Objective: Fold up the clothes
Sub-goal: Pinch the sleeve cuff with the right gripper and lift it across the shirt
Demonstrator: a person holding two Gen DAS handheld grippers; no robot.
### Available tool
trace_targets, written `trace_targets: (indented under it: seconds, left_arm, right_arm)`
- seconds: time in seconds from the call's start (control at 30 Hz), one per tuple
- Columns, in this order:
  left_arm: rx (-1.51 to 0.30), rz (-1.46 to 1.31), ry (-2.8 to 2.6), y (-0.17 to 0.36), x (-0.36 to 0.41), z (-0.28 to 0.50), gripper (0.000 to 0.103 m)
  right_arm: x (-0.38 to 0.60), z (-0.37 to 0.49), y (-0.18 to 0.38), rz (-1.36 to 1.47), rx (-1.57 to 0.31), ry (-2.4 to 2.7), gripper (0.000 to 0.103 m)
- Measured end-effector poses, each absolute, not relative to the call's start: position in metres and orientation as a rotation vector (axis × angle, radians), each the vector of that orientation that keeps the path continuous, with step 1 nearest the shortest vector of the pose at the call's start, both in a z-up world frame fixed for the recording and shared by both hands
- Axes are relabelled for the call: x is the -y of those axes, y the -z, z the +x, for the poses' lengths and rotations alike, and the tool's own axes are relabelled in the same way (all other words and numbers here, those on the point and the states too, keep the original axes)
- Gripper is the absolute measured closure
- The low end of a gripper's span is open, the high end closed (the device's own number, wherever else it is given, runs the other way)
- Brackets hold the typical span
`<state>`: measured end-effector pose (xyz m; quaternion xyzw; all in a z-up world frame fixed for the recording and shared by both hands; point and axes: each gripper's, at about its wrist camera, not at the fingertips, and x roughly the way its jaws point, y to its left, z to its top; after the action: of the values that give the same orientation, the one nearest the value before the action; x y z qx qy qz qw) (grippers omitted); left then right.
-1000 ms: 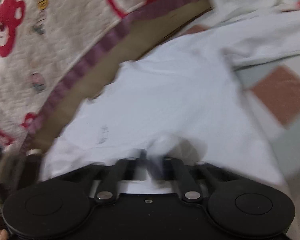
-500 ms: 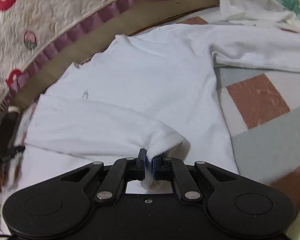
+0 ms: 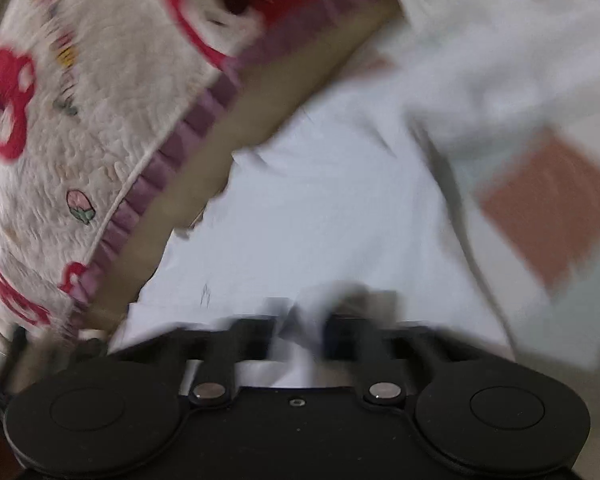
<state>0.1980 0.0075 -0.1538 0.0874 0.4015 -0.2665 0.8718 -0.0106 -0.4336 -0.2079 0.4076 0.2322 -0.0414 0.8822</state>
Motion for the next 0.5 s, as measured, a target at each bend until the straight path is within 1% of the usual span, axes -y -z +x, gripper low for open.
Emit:
trace_targets:
  seconds: [0.07,0.1,0.13,0.2,0.23,0.27,0.33,0.43,0.5]
  left_arm:
    - [-0.833,0.194,0.583,0.152,-0.005,0.192,0.078]
    - [-0.830,0.200,0.596,0.151,-0.003,0.189,0.090]
    - [-0.827,0.205,0.610,0.150,-0.002,0.187,0.096]
    - [-0.821,0.217,0.636,0.148,0.001,0.181,0.100]
    - [-0.817,0.222,0.649,0.147,0.002,0.178,0.103]
    - [-0.814,0.228,0.662,0.146,0.003,0.175,0.103]
    - [-0.824,0.248,0.680,0.147,0.007,0.169,0.103]
    - [-0.874,0.298,0.689,0.153,0.017,0.161,0.101]
    - [-0.861,0.325,0.681,0.153,0.019,0.160,0.099]
  right_arm:
    - [0.428,-0.014,0.180,0.783,-0.357,0.041,0.096]
    - [0.424,-0.020,0.164,0.723,-0.306,0.030,0.096]
    - [0.420,-0.021,0.156,0.634,-0.309,0.061,0.096]
    - [0.413,-0.018,0.150,0.440,-0.353,0.153,0.096]
    - [0.412,-0.016,0.156,0.388,-0.393,0.205,0.096]
    - [0.414,-0.013,0.167,0.357,-0.443,0.261,0.096]
    - [0.422,-0.007,0.184,0.390,-0.517,0.300,0.096]
    - [0.432,-0.004,0.194,0.448,-0.539,0.315,0.096]
    - [0.432,-0.002,0.194,0.450,-0.540,0.314,0.095]
